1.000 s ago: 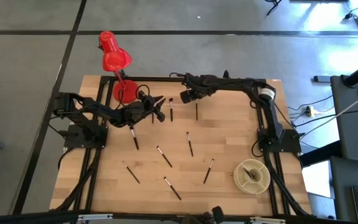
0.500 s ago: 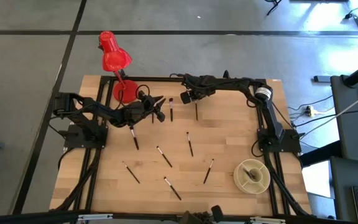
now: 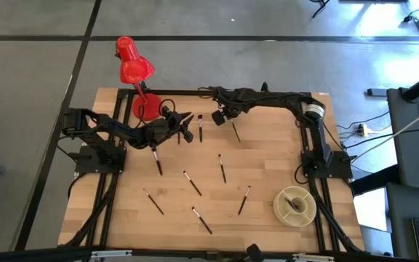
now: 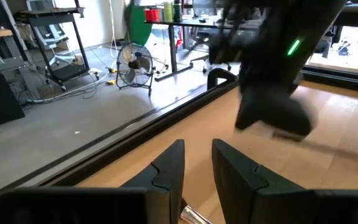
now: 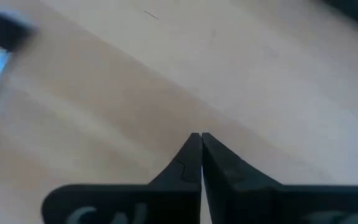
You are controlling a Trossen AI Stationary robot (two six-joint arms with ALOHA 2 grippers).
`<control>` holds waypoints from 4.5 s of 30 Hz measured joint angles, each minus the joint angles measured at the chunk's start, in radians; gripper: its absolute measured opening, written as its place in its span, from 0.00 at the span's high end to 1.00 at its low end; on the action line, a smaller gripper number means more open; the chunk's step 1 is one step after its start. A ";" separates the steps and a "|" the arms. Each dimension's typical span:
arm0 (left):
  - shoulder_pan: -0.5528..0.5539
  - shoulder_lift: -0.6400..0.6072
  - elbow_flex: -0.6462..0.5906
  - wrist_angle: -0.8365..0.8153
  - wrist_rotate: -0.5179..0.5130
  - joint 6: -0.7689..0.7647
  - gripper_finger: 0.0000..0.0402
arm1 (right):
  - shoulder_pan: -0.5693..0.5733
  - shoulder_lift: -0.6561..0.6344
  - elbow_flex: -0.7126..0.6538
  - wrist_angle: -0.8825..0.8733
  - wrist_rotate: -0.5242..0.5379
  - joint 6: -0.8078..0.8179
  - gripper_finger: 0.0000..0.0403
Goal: Pick & Place Makeup Supplies
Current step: Put the makeup brush into the organizer
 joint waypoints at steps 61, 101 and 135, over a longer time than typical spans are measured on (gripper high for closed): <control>-0.011 0.000 0.000 -0.157 -0.002 -0.064 0.82 | 1.728 -0.877 -0.581 -0.204 0.882 0.646 1.00; 0.008 0.048 0.111 -0.192 0.084 -0.232 0.81 | 0.922 -1.002 -0.589 -0.253 0.693 0.702 0.84; 0.286 0.412 0.755 -1.195 0.442 -0.594 0.59 | 0.694 -0.990 -0.740 -0.301 0.574 0.622 0.54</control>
